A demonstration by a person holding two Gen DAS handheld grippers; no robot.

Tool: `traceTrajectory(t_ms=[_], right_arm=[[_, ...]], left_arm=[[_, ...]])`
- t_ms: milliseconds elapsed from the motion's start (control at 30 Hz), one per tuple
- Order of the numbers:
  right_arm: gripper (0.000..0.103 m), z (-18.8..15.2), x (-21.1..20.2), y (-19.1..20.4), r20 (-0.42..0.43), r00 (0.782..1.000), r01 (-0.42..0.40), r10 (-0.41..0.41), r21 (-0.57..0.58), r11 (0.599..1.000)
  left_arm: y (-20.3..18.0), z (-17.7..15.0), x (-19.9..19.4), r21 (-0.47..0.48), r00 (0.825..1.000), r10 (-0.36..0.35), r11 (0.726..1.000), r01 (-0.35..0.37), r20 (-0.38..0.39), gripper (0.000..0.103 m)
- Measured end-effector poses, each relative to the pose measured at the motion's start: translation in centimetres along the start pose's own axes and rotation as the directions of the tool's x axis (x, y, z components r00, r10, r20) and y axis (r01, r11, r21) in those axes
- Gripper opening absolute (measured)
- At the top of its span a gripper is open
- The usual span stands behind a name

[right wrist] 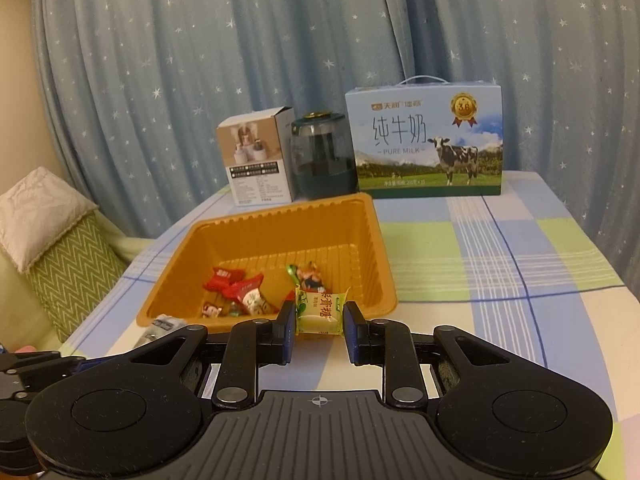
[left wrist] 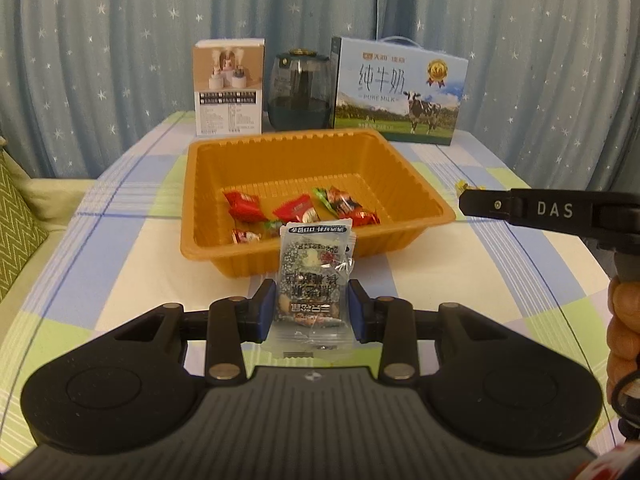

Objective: Organize snacks
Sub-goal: 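Carry the snack packet and yellow candy over the orange tray with both tools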

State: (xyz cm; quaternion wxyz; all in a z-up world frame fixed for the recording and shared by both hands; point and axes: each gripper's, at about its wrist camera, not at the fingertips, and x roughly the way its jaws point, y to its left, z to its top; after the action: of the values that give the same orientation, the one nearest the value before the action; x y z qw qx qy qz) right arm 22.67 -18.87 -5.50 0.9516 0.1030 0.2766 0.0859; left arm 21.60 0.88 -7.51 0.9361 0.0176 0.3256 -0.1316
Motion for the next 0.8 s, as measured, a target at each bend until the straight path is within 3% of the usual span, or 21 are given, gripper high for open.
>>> traceTrajectory(t_ms=[467, 800], right_arm=[[0.026, 2.5, 2.7, -0.4, 0.033, 0.999, -0.005, 0.004, 0.038, 0.999], [0.026, 3.5, 4.6, -0.7, 0.031, 1.0, 0.001, -0.003, 0.054, 0.999]], left_arm=[[0.7, 4.2, 1.2, -0.033, 0.997, 0.018, 0.999, -0.016, 0.069, 0.034], [1.4, 5.6, 3.5, -0.044, 0.998, 0.03, 0.999, -0.027, 0.051, 0.034]])
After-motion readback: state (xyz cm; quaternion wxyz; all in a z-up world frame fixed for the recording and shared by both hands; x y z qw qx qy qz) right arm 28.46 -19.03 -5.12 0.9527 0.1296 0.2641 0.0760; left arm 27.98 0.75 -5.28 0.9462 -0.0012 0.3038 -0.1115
